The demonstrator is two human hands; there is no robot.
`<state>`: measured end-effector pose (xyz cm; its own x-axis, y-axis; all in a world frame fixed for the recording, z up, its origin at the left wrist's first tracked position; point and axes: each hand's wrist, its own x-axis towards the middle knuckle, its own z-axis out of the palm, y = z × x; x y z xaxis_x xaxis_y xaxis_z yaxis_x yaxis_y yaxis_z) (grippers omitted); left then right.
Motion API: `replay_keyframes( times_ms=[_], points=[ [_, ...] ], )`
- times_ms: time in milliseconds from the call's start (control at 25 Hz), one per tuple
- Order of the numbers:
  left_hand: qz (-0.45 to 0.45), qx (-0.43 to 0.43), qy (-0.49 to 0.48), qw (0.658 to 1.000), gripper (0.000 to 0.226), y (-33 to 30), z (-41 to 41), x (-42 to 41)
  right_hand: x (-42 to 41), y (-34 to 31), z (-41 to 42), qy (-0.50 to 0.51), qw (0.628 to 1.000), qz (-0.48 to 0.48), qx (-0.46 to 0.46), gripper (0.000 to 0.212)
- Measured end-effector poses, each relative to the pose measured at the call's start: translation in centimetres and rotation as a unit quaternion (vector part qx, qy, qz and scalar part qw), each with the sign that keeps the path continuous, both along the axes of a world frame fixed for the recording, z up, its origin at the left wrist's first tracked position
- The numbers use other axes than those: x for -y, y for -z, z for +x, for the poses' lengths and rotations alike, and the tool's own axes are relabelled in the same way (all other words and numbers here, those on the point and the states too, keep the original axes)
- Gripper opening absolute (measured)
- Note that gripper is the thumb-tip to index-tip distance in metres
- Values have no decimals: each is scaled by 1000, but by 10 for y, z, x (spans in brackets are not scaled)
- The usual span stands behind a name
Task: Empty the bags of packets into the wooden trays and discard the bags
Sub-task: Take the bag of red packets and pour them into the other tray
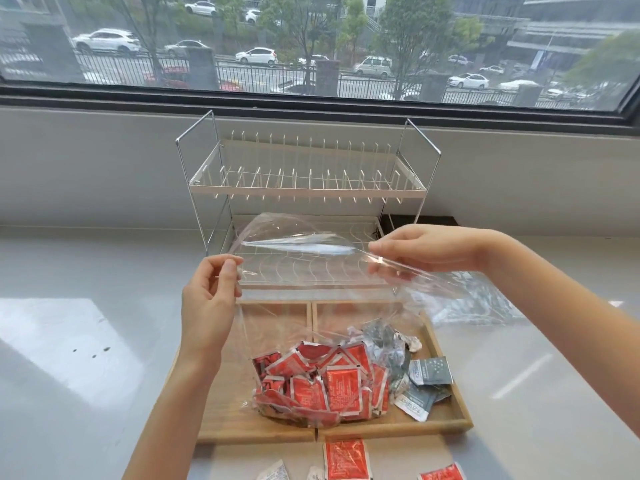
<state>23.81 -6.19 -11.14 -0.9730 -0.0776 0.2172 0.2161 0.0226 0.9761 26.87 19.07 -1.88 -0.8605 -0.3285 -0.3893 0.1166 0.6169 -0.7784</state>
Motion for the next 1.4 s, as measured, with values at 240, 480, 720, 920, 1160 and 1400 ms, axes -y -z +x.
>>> replay_keyframes(
  times_ms=[240, 480, 720, 920, 1160, 1400],
  points=[
    [-6, -6, 15, 1000, 23, -1, 0, -1, -17, -4, 6, 36, 996, -23, -82, 24],
    [-35, -17, 20, 999, 22, 0, -1, -1, -22, -12, 3, 66, 989, -80, -103, 32],
    [-22, -6, 8, 1000, 24, 4, -2, 3, -33, -3, 11, 63, 994, -12, -88, 36],
    [-26, -5, 4, 1000, 23, 6, -3, 2, -37, -34, 9, 167, 952, -80, -242, 25],
    [32, 27, -1, 999, 15, 7, -3, 8, -38, 50, 10, 367, 864, -258, -228, 50],
    [-29, 105, 89, 990, 47, 41, 8, 12, 3, 176, 56, 310, 930, -166, -105, 101]
  ],
)
